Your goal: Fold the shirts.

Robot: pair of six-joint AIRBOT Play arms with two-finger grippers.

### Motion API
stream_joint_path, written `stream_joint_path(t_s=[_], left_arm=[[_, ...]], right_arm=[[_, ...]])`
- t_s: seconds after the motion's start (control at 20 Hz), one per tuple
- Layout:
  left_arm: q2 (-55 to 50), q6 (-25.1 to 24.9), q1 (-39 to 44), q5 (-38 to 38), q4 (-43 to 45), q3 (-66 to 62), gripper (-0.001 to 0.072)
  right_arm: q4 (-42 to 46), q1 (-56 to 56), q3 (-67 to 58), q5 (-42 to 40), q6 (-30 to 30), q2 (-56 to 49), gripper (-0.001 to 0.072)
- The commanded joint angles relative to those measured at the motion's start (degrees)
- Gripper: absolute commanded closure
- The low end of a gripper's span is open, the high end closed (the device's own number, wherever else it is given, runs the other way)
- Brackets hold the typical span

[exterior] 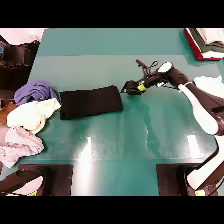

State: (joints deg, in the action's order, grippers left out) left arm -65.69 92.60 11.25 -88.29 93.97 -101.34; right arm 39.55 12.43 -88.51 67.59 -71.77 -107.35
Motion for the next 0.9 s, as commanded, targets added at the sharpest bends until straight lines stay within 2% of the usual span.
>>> stream_joint_path(t_s=[0.0,0.15,0.2,0.3,0.4,0.45,0.65,0.85], left_arm=[[-0.1,0.0,0.0,-0.9,-0.4,1.0,0.0681],[-0.1,0.0,0.0,-0.9,-0.6,1.0,0.0681],[-0.1,0.0,0.0,-0.9,-0.6,1.0,0.0681],[-0.1,0.0,0.0,-1.3,-0.9,1.0,0.0681],[-0.1,0.0,0.0,-1.9,-1.2,1.0,0.0681],[-0.1,0.0,0.0,-2.1,-1.2,1.0,0.0681],[-0.1,0.0,0.0,-2.7,-1.2,1.0,0.0681],[-0.1,0.0,0.0,-2.6,-1.3,1.0,0.0681]], right_arm=[[-2.7,2.2,-5.0,3.1,-3.1,-6.9,0.0047],[-6.8,6.2,-8.7,3.1,-3.7,-10.4,0.0055],[-7.8,7.8,-9.4,1.8,-3.7,-11.0,0.0089],[-8.3,10.3,-10.3,-0.8,-3.6,-11.5,0.0205],[-8.5,11.5,-10.4,-2.5,-1.2,-11.4,0.0595],[-8.5,11.7,-10.4,-2.5,0.2,-11.2,0.0690],[-6.1,6.1,-10.4,-2.3,0.9,-5.6,0.0695],[1.9,-6.9,-10.4,-1.5,0.9,4.0,0.0695]])
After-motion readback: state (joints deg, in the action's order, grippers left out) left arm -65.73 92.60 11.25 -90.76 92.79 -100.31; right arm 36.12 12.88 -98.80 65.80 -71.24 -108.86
